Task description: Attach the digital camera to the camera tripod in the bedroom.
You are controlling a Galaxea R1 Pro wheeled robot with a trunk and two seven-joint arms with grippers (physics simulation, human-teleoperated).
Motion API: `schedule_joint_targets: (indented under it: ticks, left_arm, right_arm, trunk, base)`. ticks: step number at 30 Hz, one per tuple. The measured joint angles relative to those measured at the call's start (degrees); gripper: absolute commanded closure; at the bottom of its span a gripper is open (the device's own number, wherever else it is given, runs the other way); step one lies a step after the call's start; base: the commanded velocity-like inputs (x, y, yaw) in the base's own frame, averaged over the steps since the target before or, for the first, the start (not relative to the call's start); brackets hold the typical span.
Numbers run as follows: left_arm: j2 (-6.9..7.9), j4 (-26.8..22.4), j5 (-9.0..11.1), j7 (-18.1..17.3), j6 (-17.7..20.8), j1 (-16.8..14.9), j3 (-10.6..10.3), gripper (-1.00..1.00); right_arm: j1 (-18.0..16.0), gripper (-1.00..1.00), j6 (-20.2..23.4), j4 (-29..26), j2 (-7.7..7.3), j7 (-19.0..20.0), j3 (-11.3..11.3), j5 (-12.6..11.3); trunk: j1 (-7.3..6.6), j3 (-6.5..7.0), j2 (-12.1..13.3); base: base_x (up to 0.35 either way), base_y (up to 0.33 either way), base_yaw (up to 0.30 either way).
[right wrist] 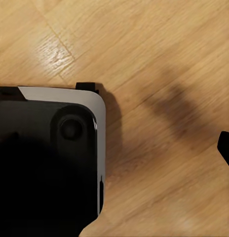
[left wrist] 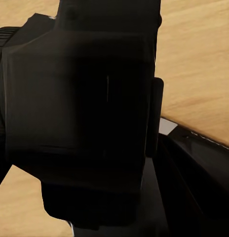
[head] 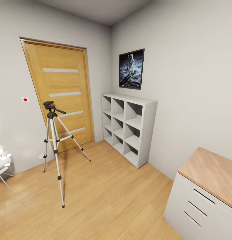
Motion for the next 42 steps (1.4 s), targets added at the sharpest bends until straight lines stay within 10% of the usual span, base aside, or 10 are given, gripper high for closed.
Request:
schedule_joint_targets:
  ticks: [30,42]
  left_arm:
    - [0.0,0.0,0.0,0.0,0.0,0.0,0.0,1.0]
    - [0.0,0.0,0.0,0.0,-0.1,0.0,0.0,1.0]
  right_arm:
    - [0.0,-1.0,-0.1,0.0,0.01,0.0,0.0,0.0]
    - [0.0,-1.0,-0.4,0.0,0.22,0.0,0.1,0.3]
  trunk:
    - [-6.59,5.3,12.0]
    - [-6.6,5.31,12.0]
  base:
    - [0.0,0.0,0.0]
    - [0.0,0.0,0.0]
